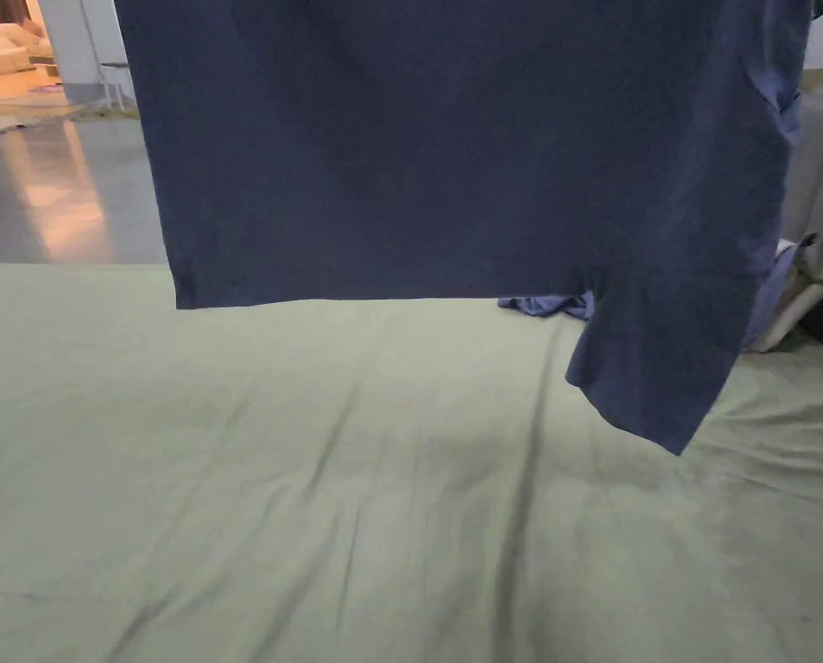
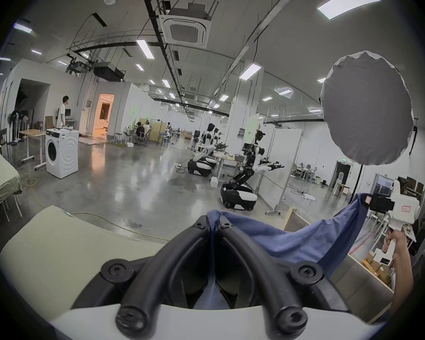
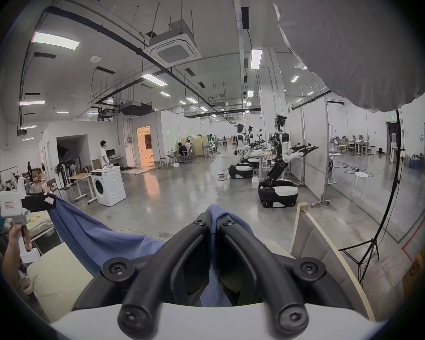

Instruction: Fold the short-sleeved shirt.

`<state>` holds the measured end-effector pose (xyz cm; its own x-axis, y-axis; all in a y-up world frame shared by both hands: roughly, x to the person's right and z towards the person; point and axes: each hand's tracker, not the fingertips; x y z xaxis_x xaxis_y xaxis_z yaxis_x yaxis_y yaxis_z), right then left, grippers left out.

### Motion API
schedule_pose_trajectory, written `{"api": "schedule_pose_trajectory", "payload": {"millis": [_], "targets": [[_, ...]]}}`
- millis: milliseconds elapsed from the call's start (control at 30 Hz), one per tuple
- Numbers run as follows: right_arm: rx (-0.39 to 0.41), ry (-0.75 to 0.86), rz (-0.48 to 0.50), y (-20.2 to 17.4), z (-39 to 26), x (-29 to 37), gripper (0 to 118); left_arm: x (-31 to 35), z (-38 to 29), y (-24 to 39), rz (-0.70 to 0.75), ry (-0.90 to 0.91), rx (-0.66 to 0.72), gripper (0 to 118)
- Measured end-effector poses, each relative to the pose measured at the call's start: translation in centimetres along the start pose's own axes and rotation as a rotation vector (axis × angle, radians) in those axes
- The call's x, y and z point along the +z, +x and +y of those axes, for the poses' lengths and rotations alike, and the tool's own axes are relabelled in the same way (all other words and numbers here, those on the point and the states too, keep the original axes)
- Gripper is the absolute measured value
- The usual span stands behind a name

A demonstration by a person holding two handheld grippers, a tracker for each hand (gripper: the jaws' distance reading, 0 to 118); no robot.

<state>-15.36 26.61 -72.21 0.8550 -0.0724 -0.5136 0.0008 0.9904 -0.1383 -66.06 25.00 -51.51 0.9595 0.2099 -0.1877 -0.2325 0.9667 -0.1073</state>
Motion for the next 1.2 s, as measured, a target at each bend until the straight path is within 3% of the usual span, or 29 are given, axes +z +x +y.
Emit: {"api": "schedule_pose_trajectory", "payload": {"millis": [167,233,367,433,500,567,600,633,800,1033,1200], "targets": [[-0.037,-0.001,0.049,0.9,-3.5,0.6,5,-0.4,-3.5,-0.5,-0.070,-0.043,0.008,4],[-0.044,-0.041,0.122,1.4,-6.3,1.2,5,0.2,-6.8,-1.2,-0.128,-0.066,0.043,4],[-0.147,-0.114,0.169,3.0,-13.7,3.0,5,1.5,-15.0,-3.5,-0.157,-0.119,0.127,4],[-0.098,-0.185,0.176,3.0,-17.7,4.4,5,2.6,-19.2,-4.2,-0.174,-0.169,0.111,4],[-0.129,-0.226,0.230,3.0,-21.9,6.6,5,3.9,-23.1,-5.1,-0.228,-0.218,0.169,4],[-0.199,-0.238,0.262,3.6,-25.6,9.0,5,6.5,-26.6,-5.0,-0.165,-0.205,0.165,4],[-0.205,-0.254,0.235,3.8,-27.3,10.7,5,8.0,-28.2,-5.2,-0.185,-0.220,0.158,4],[-0.255,-0.265,0.277,4.3,-28.9,12.0,5,9.3,-29.6,-5.5,-0.221,-0.210,0.167,4],[-0.255,-0.353,0.237,5.3,-36.3,19.7,5,17.3,-36.2,-5.4,-0.192,-0.237,0.180,4],[-0.345,-0.443,0.249,5.7,-45.3,29.0,5,27.0,-45.2,-6.0,-0.197,-0.353,0.210,4],[-0.335,-0.492,0.266,5.4,-50.4,34.5,5,31.6,-49.5,-7.6,-0.131,-0.436,0.225,4]]}}
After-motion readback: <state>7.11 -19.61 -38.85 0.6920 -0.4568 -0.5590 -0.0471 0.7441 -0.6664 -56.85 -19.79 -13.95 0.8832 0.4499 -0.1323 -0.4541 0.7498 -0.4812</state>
